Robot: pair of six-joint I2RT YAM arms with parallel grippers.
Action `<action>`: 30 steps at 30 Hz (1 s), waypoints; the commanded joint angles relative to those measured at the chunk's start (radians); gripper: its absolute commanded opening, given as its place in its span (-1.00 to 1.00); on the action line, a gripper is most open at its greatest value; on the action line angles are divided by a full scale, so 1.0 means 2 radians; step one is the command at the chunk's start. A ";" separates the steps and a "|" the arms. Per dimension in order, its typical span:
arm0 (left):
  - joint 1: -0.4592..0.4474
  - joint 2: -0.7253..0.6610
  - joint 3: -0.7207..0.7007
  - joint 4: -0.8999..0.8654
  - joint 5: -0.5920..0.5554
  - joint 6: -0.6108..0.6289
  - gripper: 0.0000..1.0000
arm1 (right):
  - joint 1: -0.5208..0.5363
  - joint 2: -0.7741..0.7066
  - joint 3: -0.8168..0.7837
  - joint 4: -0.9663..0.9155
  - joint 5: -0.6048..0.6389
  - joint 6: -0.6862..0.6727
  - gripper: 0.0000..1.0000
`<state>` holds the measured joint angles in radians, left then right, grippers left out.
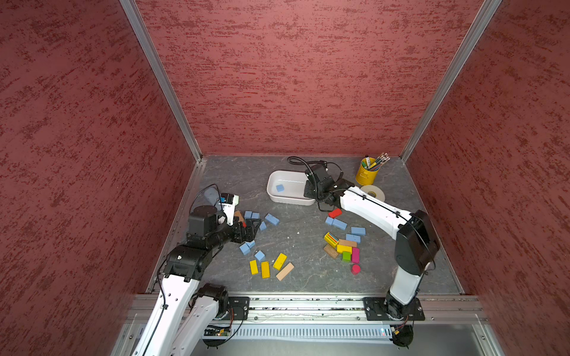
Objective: Pick out the blue building blocks
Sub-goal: Place the building block in the storage box.
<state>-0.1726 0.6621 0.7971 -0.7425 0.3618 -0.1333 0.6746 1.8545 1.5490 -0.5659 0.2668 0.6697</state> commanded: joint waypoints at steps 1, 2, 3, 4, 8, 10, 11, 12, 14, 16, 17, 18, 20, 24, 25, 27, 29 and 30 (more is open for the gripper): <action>0.003 0.005 -0.002 0.000 0.001 0.005 0.99 | 0.002 0.036 0.057 -0.046 0.017 -0.024 -0.74; 0.003 0.006 -0.001 0.000 0.001 0.004 0.99 | 0.002 0.051 0.078 -0.057 0.025 -0.027 -0.74; 0.003 0.007 -0.002 0.001 0.001 0.005 0.99 | 0.001 0.068 0.099 -0.067 0.031 -0.032 -0.73; 0.003 0.008 -0.003 0.001 0.001 0.005 0.99 | 0.001 0.083 0.118 -0.077 0.036 -0.035 -0.73; 0.001 0.010 -0.003 0.002 0.000 0.005 0.99 | -0.003 0.155 0.203 -0.113 0.050 -0.048 -0.72; 0.000 0.013 -0.003 0.002 -0.001 0.005 0.99 | -0.007 0.190 0.248 -0.130 0.055 -0.049 -0.71; 0.000 0.013 -0.003 0.002 -0.001 0.005 0.99 | -0.009 0.209 0.270 -0.140 0.057 -0.050 -0.71; -0.002 0.014 -0.002 0.001 -0.001 0.005 0.99 | -0.011 0.225 0.292 -0.150 0.058 -0.049 -0.70; -0.005 0.013 -0.002 0.000 -0.004 0.005 0.99 | -0.015 0.259 0.337 -0.170 0.064 -0.049 -0.70; -0.006 0.012 -0.002 0.000 -0.007 0.005 0.99 | -0.018 0.285 0.370 -0.181 0.070 -0.049 -0.69; -0.006 0.011 -0.002 0.000 -0.007 0.004 0.99 | -0.019 0.297 0.384 -0.185 0.075 -0.048 -0.69; -0.006 0.010 -0.002 0.000 -0.008 0.002 0.99 | -0.022 0.306 0.393 -0.187 0.077 -0.047 -0.68; -0.006 0.010 0.005 -0.006 -0.008 -0.013 0.99 | -0.029 0.321 0.403 -0.188 0.079 -0.041 -0.67; -0.006 -0.001 0.020 -0.013 -0.004 -0.067 0.99 | -0.045 0.335 0.405 -0.176 0.083 -0.032 -0.66; -0.006 -0.007 0.021 -0.011 -0.004 -0.082 0.99 | -0.048 0.338 0.405 -0.172 0.084 -0.031 -0.65; -0.006 -0.016 0.022 -0.009 -0.008 -0.111 0.99 | -0.054 0.342 0.405 -0.164 0.082 -0.032 -0.62; -0.006 -0.023 0.022 -0.008 -0.010 -0.140 0.99 | -0.058 0.348 0.406 -0.154 0.076 -0.037 -0.55; -0.006 -0.025 0.022 -0.007 -0.008 -0.150 0.99 | -0.060 0.350 0.407 -0.152 0.074 -0.039 -0.52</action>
<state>-0.1818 0.6289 0.8173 -0.7597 0.3569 -0.3309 0.5671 2.5347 2.3272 -0.8936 0.3950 0.5858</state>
